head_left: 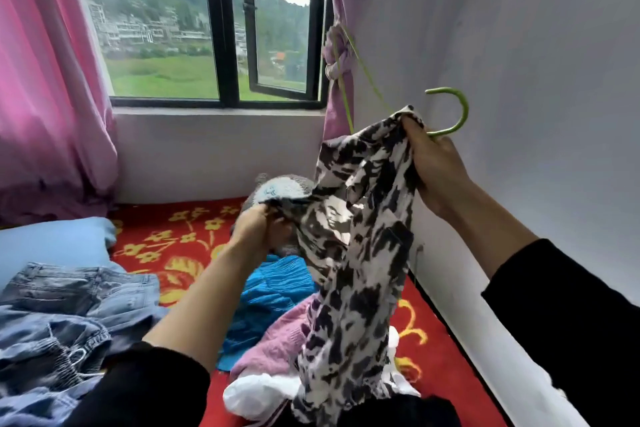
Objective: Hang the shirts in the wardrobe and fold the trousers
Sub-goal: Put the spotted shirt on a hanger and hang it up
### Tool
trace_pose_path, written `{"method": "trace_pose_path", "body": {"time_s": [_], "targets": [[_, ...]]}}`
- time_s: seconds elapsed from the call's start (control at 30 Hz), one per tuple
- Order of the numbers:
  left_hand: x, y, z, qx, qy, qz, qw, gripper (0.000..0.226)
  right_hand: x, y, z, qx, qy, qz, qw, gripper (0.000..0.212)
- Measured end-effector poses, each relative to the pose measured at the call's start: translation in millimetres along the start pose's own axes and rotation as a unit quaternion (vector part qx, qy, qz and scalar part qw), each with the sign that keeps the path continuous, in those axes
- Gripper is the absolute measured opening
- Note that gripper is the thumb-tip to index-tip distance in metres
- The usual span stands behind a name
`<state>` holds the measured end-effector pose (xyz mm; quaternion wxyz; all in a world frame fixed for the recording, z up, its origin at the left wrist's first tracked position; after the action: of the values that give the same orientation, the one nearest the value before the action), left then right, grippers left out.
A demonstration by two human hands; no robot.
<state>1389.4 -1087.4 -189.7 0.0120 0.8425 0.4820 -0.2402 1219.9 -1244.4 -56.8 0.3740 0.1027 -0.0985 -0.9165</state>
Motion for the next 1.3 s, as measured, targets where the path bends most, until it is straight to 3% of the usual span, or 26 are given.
{"method": "trace_pose_path", "body": {"time_s": [0.07, 0.17, 0.3, 0.47, 0.5, 0.6, 0.7, 0.87, 1.0, 1.13, 1.2, 1.3], "targets": [[-1, 0, -36, -0.050, -0.047, -0.017, 0.998, 0.033, 13, 2, -5, -0.009, -0.007, -0.030, 0.999, 0.026], [-11, -18, -91, -0.150, -0.022, -0.005, 0.988, 0.032, 30, 6, -15, -0.011, 0.000, -0.060, 0.998, 0.028], [-21, -44, -129, -0.227, 0.171, -0.077, 0.956, 0.026, 47, 9, -39, -0.015, -0.062, -0.081, 0.995, 0.034], [-10, -40, -86, -0.090, 0.269, -0.059, 0.957, 0.006, 62, 6, -98, -0.082, -0.139, -0.064, 0.985, 0.034], [-8, -39, -76, -0.071, 0.285, -0.046, 0.955, 0.011, 64, 5, -107, -0.096, -0.151, -0.065, 0.982, 0.034], [3, -31, -51, -0.065, 0.389, -0.029, 0.918, 0.022, 68, 3, -128, -0.113, -0.181, -0.055, 0.975, 0.031], [21, -17, -31, -0.074, 0.478, -0.079, 0.872, 0.025, 72, -2, -137, -0.119, -0.215, -0.045, 0.968, 0.029], [18, -10, -8, -0.038, 0.390, -0.082, 0.916, 0.022, 76, -9, -146, -0.113, -0.310, 0.070, 0.942, 0.016], [14, -9, 1, -0.028, 0.415, -0.084, 0.905, 0.023, 78, -12, -146, -0.100, -0.226, 0.030, 0.968, 0.019], [21, 0, 8, -0.029, 0.442, -0.115, 0.889, 0.038, 88, -24, -146, -0.148, -0.099, 0.078, 0.981, 0.026], [26, 1, 9, -0.033, 0.453, -0.136, 0.880, 0.041, 95, -29, -152, -0.197, -0.031, 0.108, 0.974, 0.024], [29, 1, 8, -0.051, 0.469, -0.164, 0.867, 0.039, 97, -38, -166, -0.251, -0.073, 0.168, 0.950, 0.023]]}}
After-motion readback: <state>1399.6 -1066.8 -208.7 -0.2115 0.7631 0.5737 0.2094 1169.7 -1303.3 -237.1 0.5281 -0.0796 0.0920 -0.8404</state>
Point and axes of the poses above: each hand's wrist, its own y-axis towards the middle knuckle, its own x-axis out of the back of the hand, z = x × y, the point moved 2 cm from there along y, towards the middle knuckle, and after that the axes turned 1 degree about y, right-handed, at the moved point
